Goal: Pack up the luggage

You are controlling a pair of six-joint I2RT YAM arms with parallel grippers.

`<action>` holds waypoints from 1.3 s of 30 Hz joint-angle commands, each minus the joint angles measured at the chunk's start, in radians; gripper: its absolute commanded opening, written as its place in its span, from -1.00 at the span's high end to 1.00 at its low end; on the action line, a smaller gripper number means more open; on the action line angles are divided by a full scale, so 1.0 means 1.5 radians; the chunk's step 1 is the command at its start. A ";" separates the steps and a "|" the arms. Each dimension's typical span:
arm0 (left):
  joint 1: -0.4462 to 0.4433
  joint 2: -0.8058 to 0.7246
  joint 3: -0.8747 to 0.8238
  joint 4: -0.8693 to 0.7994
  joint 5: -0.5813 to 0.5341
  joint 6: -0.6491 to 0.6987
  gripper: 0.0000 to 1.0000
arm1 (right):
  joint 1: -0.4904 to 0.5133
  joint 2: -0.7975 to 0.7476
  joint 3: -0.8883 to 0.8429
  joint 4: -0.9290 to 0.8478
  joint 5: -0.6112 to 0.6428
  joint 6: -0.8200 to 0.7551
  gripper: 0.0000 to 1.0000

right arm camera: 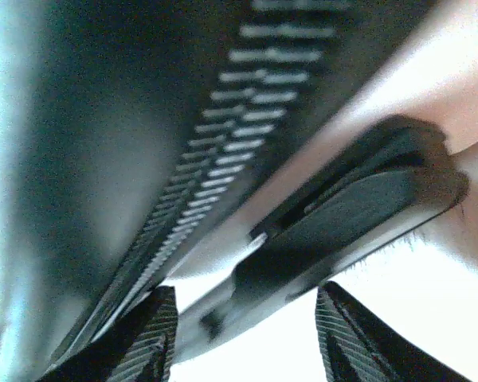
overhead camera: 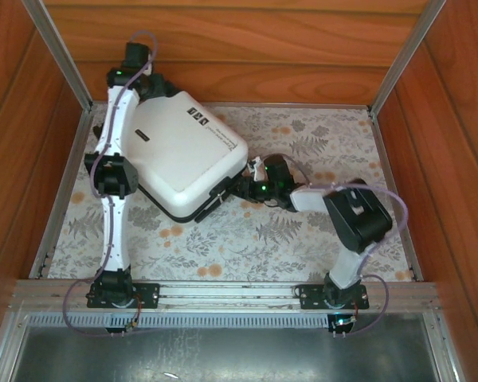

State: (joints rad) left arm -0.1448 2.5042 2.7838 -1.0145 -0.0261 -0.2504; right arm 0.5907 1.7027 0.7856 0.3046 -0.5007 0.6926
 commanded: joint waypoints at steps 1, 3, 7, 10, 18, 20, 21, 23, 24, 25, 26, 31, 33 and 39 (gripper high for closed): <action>-0.062 0.040 0.045 -0.118 -0.001 0.040 -0.41 | 0.012 -0.144 -0.010 -0.258 0.145 -0.146 -0.06; -0.062 0.004 0.071 -0.112 -0.093 0.025 -0.52 | 0.010 -0.229 0.001 -0.384 0.214 -0.159 -0.06; -0.053 -0.116 0.052 -0.075 -0.225 0.047 -0.66 | 0.001 -0.351 0.034 -0.511 0.294 -0.176 -0.06; -0.046 -0.223 0.003 -0.046 -0.310 0.072 -0.79 | -0.027 -0.383 0.079 -0.539 0.303 -0.182 -0.04; 0.116 -0.572 -0.527 -0.010 -0.272 -0.139 -1.00 | -0.134 -0.154 0.358 -0.587 0.176 -0.244 0.44; 0.194 -0.671 -0.743 0.076 -0.195 -0.193 -1.00 | -0.155 -0.078 0.446 -0.611 0.139 -0.248 0.56; 0.236 -0.723 -0.852 0.128 -0.152 -0.220 -1.00 | -0.163 -0.039 0.493 -0.626 0.125 -0.256 0.60; 0.306 -0.807 -1.021 0.211 -0.137 -0.275 -0.93 | -0.169 0.040 0.584 -0.668 0.119 -0.272 0.65; 0.330 -0.843 -1.097 0.249 -0.144 -0.303 -0.85 | -0.169 0.074 0.630 -0.691 0.113 -0.284 0.67; 0.352 -0.869 -1.159 0.286 -0.122 -0.322 -0.76 | -0.170 0.105 0.666 -0.709 0.111 -0.291 0.69; 0.360 -0.879 -1.196 0.309 -0.100 -0.332 -0.66 | -0.171 0.129 0.699 -0.722 0.112 -0.296 0.72; 0.337 -0.775 -1.226 0.322 0.042 -0.340 -0.33 | -0.168 0.209 0.767 -0.735 0.065 -0.312 0.77; 0.307 -0.726 -1.209 0.329 0.060 -0.333 -0.27 | -0.160 0.217 0.757 -0.720 0.049 -0.312 0.77; 0.195 -0.617 -1.102 0.350 0.092 -0.303 -0.17 | -0.122 0.210 0.708 -0.682 0.039 -0.317 0.78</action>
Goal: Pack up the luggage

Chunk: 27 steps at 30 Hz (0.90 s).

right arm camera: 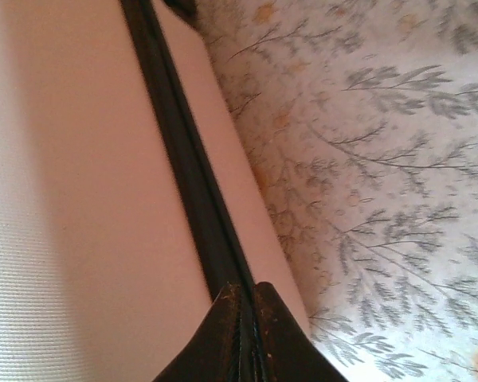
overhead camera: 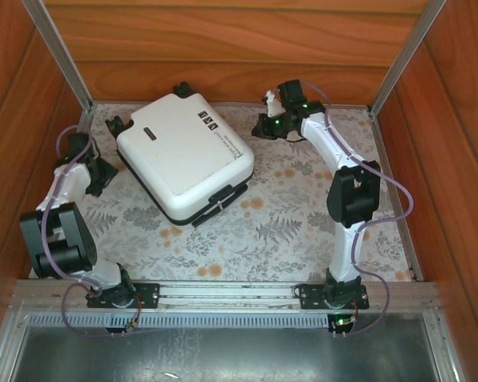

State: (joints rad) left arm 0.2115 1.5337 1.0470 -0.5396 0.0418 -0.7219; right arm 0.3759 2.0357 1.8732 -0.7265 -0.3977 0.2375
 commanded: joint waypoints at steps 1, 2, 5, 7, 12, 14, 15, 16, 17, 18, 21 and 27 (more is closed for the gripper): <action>-0.060 0.046 0.076 0.033 0.047 0.016 -0.17 | 0.023 -0.017 -0.031 0.012 -0.031 -0.013 0.78; -0.076 0.067 0.101 0.032 0.051 0.018 -0.17 | 0.025 -0.023 -0.044 0.019 -0.033 -0.012 0.78; -0.108 0.132 0.175 0.032 0.079 0.019 -0.17 | 0.027 -0.049 -0.090 0.046 -0.042 -0.005 0.80; -0.123 0.175 0.228 0.033 0.104 0.019 -0.17 | 0.027 -0.069 -0.117 0.068 -0.042 -0.001 0.80; -0.154 0.239 0.332 0.031 0.116 0.016 -0.17 | 0.025 -0.101 -0.136 0.064 0.022 -0.007 0.77; -0.156 0.240 0.347 0.031 0.114 0.024 -0.20 | 0.023 -0.114 -0.136 0.050 0.046 -0.013 0.74; -0.156 0.235 0.349 0.031 0.109 0.034 -0.22 | 0.021 -0.121 -0.138 0.041 0.058 -0.016 0.73; -0.156 0.228 0.349 0.032 0.100 0.044 -0.24 | 0.020 -0.130 -0.141 0.036 0.066 -0.017 0.72; -0.156 0.218 0.347 0.033 0.091 0.056 -0.27 | 0.020 -0.141 -0.148 0.035 0.075 -0.018 0.71; -0.156 0.210 0.345 0.037 0.091 0.070 -0.31 | 0.019 -0.153 -0.157 0.036 0.080 -0.017 0.71; -0.156 0.190 0.335 0.050 0.109 0.092 -0.37 | 0.019 -0.195 -0.184 0.033 0.126 0.002 0.68; -0.142 0.047 0.196 0.081 0.005 0.111 -0.58 | 0.020 -0.394 -0.321 0.053 0.230 0.024 0.00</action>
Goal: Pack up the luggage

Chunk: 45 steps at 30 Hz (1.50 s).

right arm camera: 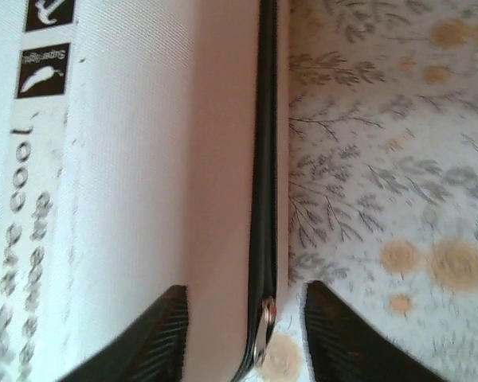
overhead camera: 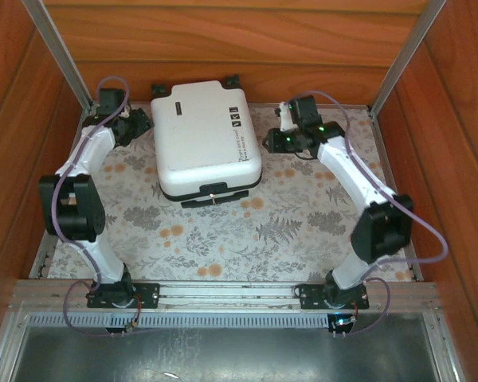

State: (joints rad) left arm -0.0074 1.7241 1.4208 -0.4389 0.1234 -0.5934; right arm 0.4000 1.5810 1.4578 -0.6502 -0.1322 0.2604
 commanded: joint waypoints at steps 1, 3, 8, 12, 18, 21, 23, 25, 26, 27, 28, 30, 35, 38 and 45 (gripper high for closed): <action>0.011 -0.123 -0.097 0.025 -0.066 0.020 -0.60 | 0.006 -0.138 -0.078 0.011 0.046 0.007 -0.05; 0.020 -0.214 -0.193 0.049 -0.098 -0.003 -0.63 | 0.016 -0.232 -0.149 0.034 0.015 0.003 -0.11; 0.016 -0.467 -0.467 0.157 -0.121 -0.117 -0.65 | 0.113 -0.390 -0.323 0.109 -0.036 0.030 -0.21; 0.008 -0.600 -0.595 0.178 -0.107 -0.179 -0.65 | 0.278 -0.372 -0.438 0.221 0.044 0.047 -0.25; -0.003 -0.634 -0.623 0.143 -0.059 -0.174 -0.64 | 0.427 -0.217 -0.490 0.450 0.152 0.045 -0.38; -0.009 -0.641 -0.636 0.138 -0.051 -0.176 -0.63 | 0.450 -0.130 -0.470 0.516 0.175 0.050 -0.38; -0.014 -0.648 -0.646 0.138 -0.050 -0.179 -0.63 | 0.459 -0.092 -0.453 0.530 0.200 0.053 -0.38; -0.016 -0.651 -0.653 0.137 -0.045 -0.179 -0.63 | 0.462 -0.065 -0.449 0.555 0.235 0.062 -0.38; -0.017 -0.652 -0.655 0.136 -0.043 -0.177 -0.63 | 0.463 -0.057 -0.451 0.569 0.250 0.067 -0.39; -0.018 -0.652 -0.657 0.135 -0.040 -0.178 -0.62 | 0.463 -0.047 -0.453 0.583 0.273 0.076 -0.39; -0.021 -0.652 -0.659 0.135 -0.038 -0.177 -0.62 | 0.463 -0.041 -0.457 0.601 0.292 0.084 -0.39; -0.024 -0.651 -0.662 0.133 -0.038 -0.178 -0.62 | 0.463 -0.029 -0.462 0.631 0.314 0.089 -0.39; -0.027 -0.645 -0.663 0.132 -0.038 -0.174 -0.62 | 0.462 0.009 -0.466 0.696 0.352 0.106 -0.39; -0.029 -0.641 -0.660 0.131 -0.037 -0.169 -0.61 | 0.462 0.034 -0.475 0.752 0.361 0.113 -0.35; -0.032 -0.636 -0.659 0.131 -0.044 -0.166 -0.60 | 0.461 0.096 -0.483 0.831 0.427 0.141 -0.12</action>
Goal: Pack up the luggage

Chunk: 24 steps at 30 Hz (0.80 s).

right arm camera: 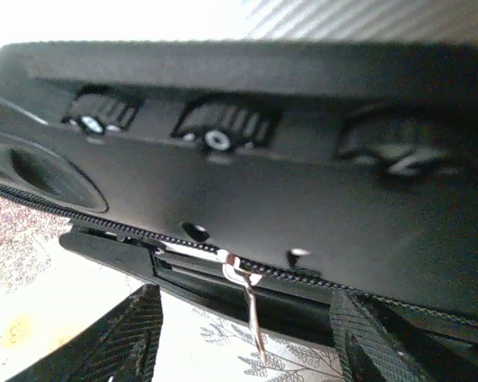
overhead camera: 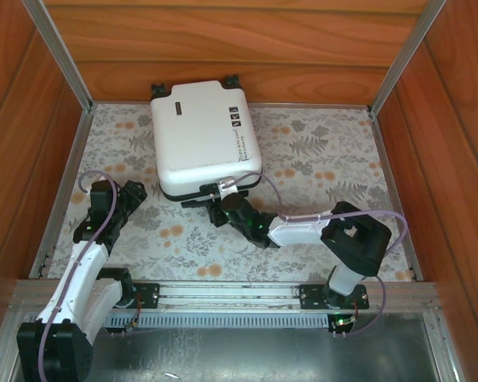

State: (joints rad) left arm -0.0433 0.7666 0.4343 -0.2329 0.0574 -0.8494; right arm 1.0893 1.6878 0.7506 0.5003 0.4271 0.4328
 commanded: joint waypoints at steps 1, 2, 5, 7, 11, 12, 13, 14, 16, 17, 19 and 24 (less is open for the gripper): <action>-0.009 0.004 0.000 -0.006 -0.001 0.005 -0.59 | 0.002 0.034 -0.008 0.075 0.061 0.029 -0.07; -0.010 0.006 0.000 -0.006 -0.001 0.007 -0.59 | 0.002 0.042 -0.003 0.073 0.068 0.034 -0.03; -0.014 0.007 0.004 -0.011 -0.001 0.009 -0.57 | 0.002 0.061 0.010 0.062 0.086 0.043 0.14; -0.021 -0.002 0.001 -0.019 -0.003 0.006 -0.54 | 0.002 0.070 0.012 0.063 0.097 0.046 0.31; -0.056 -0.076 -0.028 -0.065 -0.033 -0.048 -0.50 | -0.002 0.058 0.011 0.056 0.100 0.039 0.80; -0.072 -0.106 -0.037 -0.092 -0.044 -0.081 -0.47 | -0.002 0.047 0.011 0.044 0.098 0.038 0.94; -0.088 -0.129 -0.043 -0.116 -0.055 -0.114 -0.47 | -0.004 0.036 0.012 0.029 0.096 0.037 1.00; -0.107 -0.154 -0.052 -0.137 -0.057 -0.149 -0.47 | -0.006 0.022 0.012 0.009 0.091 0.037 1.00; -0.151 -0.186 -0.071 -0.163 -0.054 -0.216 -0.46 | -0.016 -0.003 0.010 -0.023 0.060 0.035 1.00; -0.186 -0.194 -0.085 -0.164 -0.056 -0.253 -0.46 | -0.026 -0.012 0.009 -0.041 0.034 0.034 1.00; -0.270 -0.201 -0.103 -0.159 -0.089 -0.320 -0.45 | -0.046 -0.047 0.004 -0.065 -0.020 0.029 1.00; -0.578 -0.218 -0.160 -0.056 -0.313 -0.468 -0.52 | -0.073 -0.081 0.005 -0.119 -0.103 0.018 1.00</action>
State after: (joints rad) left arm -0.7528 0.4633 0.2386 -0.3832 -0.1909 -1.3121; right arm 0.9997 1.6142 0.7544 0.3603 0.3637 0.4732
